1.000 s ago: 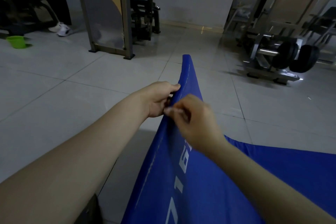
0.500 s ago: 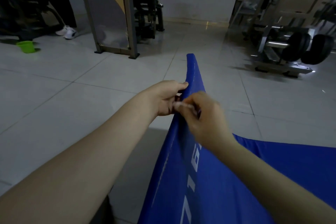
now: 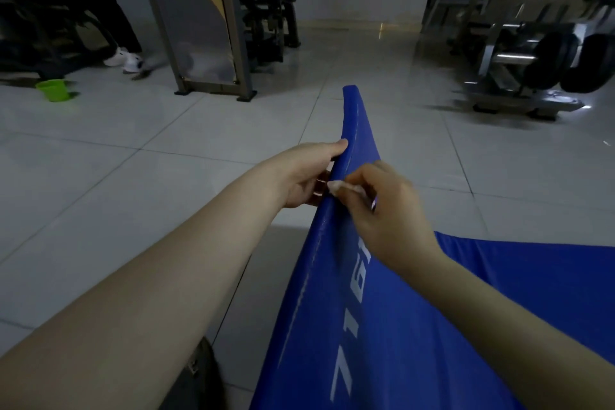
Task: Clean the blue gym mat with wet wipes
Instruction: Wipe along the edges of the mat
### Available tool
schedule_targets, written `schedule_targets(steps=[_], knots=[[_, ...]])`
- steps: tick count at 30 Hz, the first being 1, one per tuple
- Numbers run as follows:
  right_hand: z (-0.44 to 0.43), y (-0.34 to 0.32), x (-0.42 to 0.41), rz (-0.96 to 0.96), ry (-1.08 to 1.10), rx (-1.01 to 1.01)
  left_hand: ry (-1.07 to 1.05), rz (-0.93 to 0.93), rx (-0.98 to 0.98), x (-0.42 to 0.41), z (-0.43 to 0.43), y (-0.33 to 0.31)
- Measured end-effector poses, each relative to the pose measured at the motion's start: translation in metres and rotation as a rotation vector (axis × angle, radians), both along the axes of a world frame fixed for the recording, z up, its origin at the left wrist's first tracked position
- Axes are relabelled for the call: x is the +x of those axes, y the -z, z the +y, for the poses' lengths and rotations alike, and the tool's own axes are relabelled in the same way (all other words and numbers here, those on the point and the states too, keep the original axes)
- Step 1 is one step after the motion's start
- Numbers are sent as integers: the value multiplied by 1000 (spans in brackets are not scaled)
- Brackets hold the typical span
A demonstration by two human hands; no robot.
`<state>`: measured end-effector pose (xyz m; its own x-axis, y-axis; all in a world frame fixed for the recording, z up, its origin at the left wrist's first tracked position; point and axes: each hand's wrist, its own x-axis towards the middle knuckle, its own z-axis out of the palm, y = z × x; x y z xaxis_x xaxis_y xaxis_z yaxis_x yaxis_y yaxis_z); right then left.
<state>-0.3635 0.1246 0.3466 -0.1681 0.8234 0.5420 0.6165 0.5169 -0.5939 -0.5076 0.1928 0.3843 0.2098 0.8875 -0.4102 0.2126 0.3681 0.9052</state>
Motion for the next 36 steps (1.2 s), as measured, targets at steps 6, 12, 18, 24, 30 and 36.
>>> schedule_targets(steps=[6,12,18,24,30,36], knots=[[11,3,14,69,63,10,76,-50,56,1,-9,-5],[37,-12,36,377,143,-104,188,-377,118,4,-36,7],[45,-11,28,342,118,-240,99,-321,67,17,-46,15],[2,-17,4,192,-86,-169,-261,-311,7,11,-35,3],[18,-28,12,92,-1,-19,-59,-396,-55,15,-34,0],[26,-14,2,112,28,-110,-57,-465,-71,21,-31,3]])
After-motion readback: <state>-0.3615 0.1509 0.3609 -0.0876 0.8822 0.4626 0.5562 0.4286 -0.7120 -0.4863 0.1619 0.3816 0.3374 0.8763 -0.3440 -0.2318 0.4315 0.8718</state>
